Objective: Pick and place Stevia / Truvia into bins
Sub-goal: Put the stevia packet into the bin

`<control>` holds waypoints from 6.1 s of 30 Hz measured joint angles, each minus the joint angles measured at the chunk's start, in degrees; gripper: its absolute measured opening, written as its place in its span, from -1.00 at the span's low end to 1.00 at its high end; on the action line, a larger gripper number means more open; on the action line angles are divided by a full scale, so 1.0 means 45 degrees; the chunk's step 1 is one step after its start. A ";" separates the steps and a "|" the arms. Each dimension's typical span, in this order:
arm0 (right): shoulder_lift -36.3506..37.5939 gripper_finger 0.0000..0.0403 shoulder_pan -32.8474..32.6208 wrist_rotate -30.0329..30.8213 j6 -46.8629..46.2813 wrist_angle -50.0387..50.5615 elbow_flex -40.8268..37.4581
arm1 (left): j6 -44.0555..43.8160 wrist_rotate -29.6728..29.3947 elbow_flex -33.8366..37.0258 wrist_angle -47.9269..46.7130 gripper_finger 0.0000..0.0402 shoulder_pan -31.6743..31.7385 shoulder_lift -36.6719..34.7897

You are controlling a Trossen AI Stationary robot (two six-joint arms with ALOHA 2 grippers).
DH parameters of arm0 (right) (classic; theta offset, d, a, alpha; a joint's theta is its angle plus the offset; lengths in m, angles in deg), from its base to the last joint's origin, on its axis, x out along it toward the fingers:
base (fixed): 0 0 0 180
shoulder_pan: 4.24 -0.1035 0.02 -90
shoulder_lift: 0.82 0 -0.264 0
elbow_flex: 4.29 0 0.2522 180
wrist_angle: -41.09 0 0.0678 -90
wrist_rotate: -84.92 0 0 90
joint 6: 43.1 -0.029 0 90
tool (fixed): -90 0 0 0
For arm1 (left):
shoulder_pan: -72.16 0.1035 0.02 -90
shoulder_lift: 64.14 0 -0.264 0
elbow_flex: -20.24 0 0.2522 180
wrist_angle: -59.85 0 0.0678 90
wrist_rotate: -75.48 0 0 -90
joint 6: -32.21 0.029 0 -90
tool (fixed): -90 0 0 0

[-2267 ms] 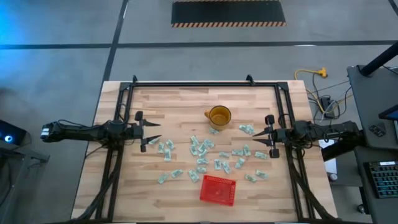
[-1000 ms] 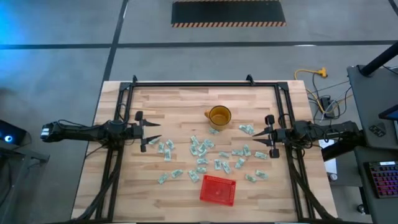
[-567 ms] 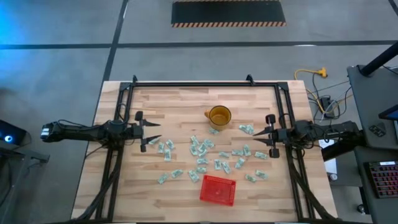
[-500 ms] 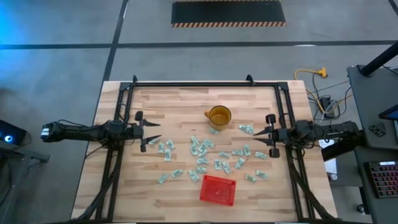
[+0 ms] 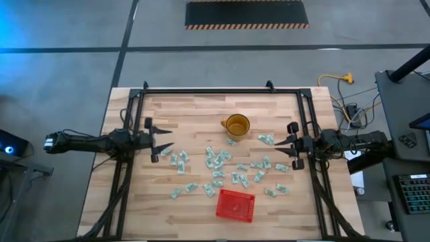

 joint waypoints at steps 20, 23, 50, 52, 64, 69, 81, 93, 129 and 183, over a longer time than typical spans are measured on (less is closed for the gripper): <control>0.0003 -0.72 -0.0003 0.0006 -0.0906 0.0390 0.0000 | -0.0011 0.0005 0.0000 0.2386 0.04 0.0000 0.0017; 0.0005 -0.72 0.0000 0.0019 -0.1594 0.0275 0.0000 | 0.0040 0.0005 0.0000 0.3500 0.04 0.0000 0.0031; -0.2316 -0.72 -0.0005 -0.0117 -0.2690 -0.0667 0.0000 | -0.2975 0.3725 -0.0299 0.4474 0.04 -0.0015 0.3640; -0.2602 -0.72 -0.0005 -0.0135 -0.2967 -0.0764 0.0000 | -0.2965 0.4043 -0.0599 0.4381 0.04 -0.0020 0.4209; -0.4304 -0.72 -0.0005 -0.1166 -0.3994 -0.1507 0.0000 | -0.6252 -0.1270 -0.5223 -0.5746 -0.06 -0.1621 0.8186; -0.4746 -0.72 -0.0010 -0.1166 -0.3969 -0.1989 0.0000 | -0.8992 -0.2415 -0.7062 -0.9173 -0.13 -0.2514 1.0024; -0.4932 -0.72 -0.0010 -0.1156 -0.3303 -0.2424 0.0000 | -1.3343 -0.3070 -0.7723 -1.3609 -0.15 -0.2715 1.2105; -0.4930 -0.72 -0.0010 -0.1139 -0.3337 -0.2401 0.0000 | -1.4316 -0.3062 -0.7132 -1.3120 -0.15 -0.2701 1.2832; -0.4930 -0.72 -0.0008 -0.1458 -0.4106 -0.2341 0.0000 | -1.5339 -0.1728 -0.6071 -1.1009 -0.31 -0.2468 1.2891; -0.5088 -0.72 -0.0010 -0.1321 -0.4109 -0.2280 0.0000 | -0.0546 0.4675 -1.1463 0.4841 -1.00 -0.4027 1.9926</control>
